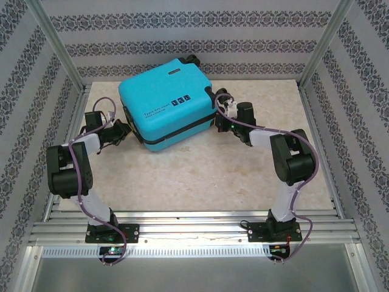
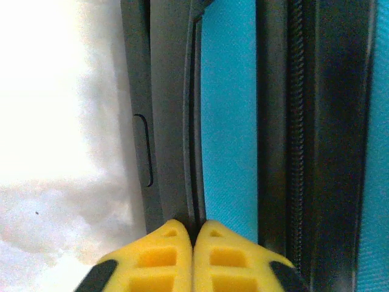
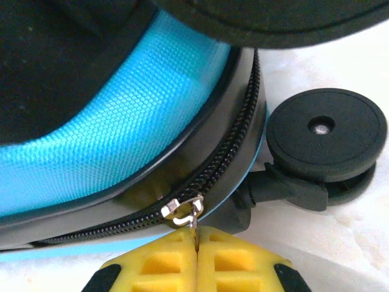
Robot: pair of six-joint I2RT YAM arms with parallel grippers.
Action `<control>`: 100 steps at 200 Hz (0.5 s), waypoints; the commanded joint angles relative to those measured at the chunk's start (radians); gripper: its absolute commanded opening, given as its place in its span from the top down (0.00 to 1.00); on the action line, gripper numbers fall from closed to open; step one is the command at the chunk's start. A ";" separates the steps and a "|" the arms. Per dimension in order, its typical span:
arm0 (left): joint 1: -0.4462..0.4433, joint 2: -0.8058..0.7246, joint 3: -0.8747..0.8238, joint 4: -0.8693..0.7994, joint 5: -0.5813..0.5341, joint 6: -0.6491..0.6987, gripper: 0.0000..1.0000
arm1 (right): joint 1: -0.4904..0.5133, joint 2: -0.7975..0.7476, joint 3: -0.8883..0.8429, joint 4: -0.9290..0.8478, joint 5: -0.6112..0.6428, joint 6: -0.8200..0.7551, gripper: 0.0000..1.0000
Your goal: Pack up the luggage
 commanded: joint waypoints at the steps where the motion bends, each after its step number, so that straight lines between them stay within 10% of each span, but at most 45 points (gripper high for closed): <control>1: 0.045 -0.053 0.008 -0.118 -0.145 0.072 0.80 | -0.027 -0.009 -0.019 0.200 -0.153 -0.035 1.00; 26: 0.039 -0.202 0.026 -0.224 -0.216 0.102 0.55 | -0.010 -0.010 -0.043 0.239 -0.211 -0.029 1.00; 100: -0.187 -0.504 0.249 -0.419 -0.393 0.184 0.47 | 0.072 -0.077 -0.148 0.272 -0.212 -0.039 1.00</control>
